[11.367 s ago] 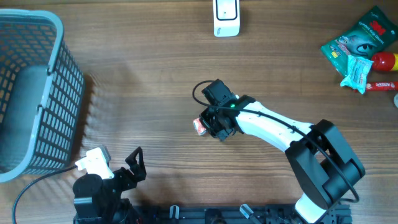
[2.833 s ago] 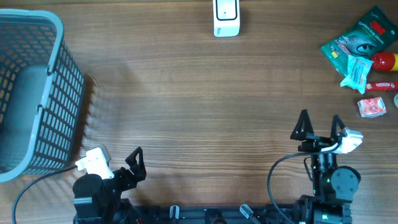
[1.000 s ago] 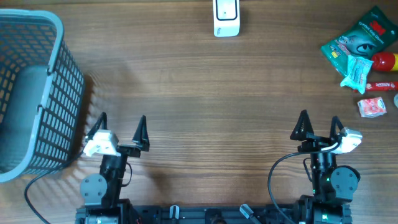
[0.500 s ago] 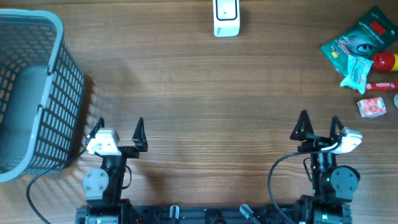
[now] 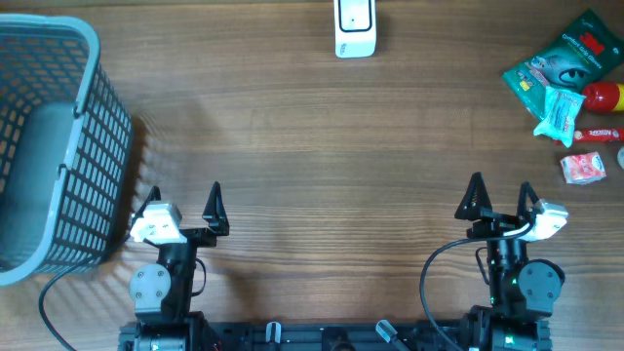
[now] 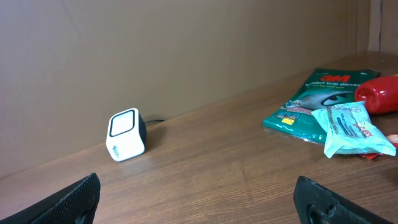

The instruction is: Scan the item barcode

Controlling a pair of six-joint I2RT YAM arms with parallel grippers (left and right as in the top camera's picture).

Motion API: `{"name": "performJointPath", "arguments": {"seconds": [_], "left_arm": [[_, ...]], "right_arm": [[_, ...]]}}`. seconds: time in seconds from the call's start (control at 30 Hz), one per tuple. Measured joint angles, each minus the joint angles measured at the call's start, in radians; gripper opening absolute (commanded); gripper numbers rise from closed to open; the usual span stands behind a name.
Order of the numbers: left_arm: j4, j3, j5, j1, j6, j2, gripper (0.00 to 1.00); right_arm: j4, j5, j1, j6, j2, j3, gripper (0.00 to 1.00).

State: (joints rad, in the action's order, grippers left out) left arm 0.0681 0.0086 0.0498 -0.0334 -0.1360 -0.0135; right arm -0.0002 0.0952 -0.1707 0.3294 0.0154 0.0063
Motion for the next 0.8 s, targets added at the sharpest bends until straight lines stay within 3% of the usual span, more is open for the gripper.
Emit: {"name": "performJointPath", "arguments": {"seconds": [0.47,0.8], "left_arm": [[0.000,0.000,0.000,0.000,-0.001,0.000,1.00],[0.000,0.000,0.000,0.000,-0.001,0.000,1.00]], "right_arm": [[0.000,-0.021,0.000,-0.011,0.000,0.000,1.00],[0.000,-0.026,0.000,-0.227,0.021,0.000,1.00]]}}
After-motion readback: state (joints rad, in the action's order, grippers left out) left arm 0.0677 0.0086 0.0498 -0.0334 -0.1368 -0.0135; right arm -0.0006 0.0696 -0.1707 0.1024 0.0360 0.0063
